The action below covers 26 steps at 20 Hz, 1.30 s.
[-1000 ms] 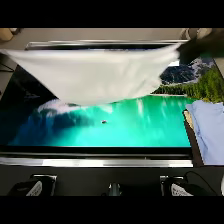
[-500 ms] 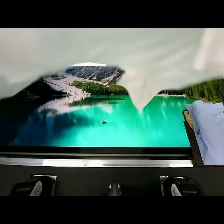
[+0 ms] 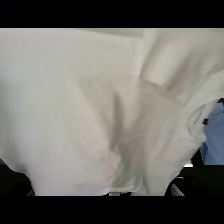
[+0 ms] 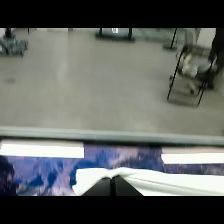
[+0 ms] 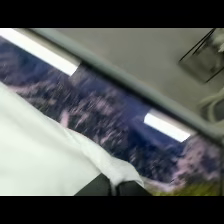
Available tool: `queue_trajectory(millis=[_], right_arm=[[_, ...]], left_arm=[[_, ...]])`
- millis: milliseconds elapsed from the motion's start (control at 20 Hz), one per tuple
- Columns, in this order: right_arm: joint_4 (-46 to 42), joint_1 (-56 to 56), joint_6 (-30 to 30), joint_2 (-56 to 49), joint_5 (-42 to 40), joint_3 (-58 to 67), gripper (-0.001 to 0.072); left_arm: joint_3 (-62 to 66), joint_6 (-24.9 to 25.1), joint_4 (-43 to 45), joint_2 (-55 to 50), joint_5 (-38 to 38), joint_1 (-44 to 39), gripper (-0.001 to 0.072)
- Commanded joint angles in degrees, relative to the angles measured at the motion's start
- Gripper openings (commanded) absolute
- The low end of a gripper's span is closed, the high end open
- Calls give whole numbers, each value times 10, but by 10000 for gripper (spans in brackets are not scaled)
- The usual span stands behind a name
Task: Fold the shirts.
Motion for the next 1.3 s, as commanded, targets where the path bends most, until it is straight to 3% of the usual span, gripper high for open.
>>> queue_trajectory(millis=[0, 150, 350, 550, 700, 750, 800, 850, 900, 950, 1000, 1050, 1150, 1200, 1250], right_arm=[[-15, 21, 14, -133, 73, -52, 18], [-12, 51, 71, -264, -67, -91, 19], [35, 60, 144, -384, -233, -91, 20], [39, 60, 181, -431, -296, -91, 21], [54, 60, 200, -460, -275, -91, 21], [67, 60, 198, -465, -275, -91, 65], [71, 58, 198, -464, -267, -89, 267], [75, 49, 183, -459, -241, -80, 493], [75, 35, 153, -450, -205, -70, 513], [75, 14, 125, -440, -162, -62, 513], [75, -12, 107, -428, -115, -61, 509], [74, -36, 95, -421, -60, -61, 487], [68, -77, 75, -418, 46, -64, 481], [66, -90, 59, -418, 82, -71, 464], [67, -97, 46, -418, 105, -78, 441]], left_arm=[[-85, 31, 13, -100, -41, -1, 20], [-164, 33, 13, -204, 27, -1, 20], [-160, 32, 8, -339, 87, -5, 21], [-157, 30, -32, -418, 117, -8, 21], [-157, 30, -79, -457, 92, -17, 22], [-157, 29, -92, -464, 78, -21, 46], [-157, 17, -99, -465, 58, -21, 245], [-147, 10, -97, -465, 12, -17, 600], [-132, 13, -80, -464, -52, -7, 672], [-125, 19, -57, -461, -111, 7, 653], [-127, 31, -36, -452, -163, 25, 521], [-142, 38, -26, -439, -198, 45, 450], [-213, 51, -36, -405, -232, 82, 470], [-262, 65, -47, -389, -232, 99, 530], [-308, 75, -59, -377, -220, 113, 539]])
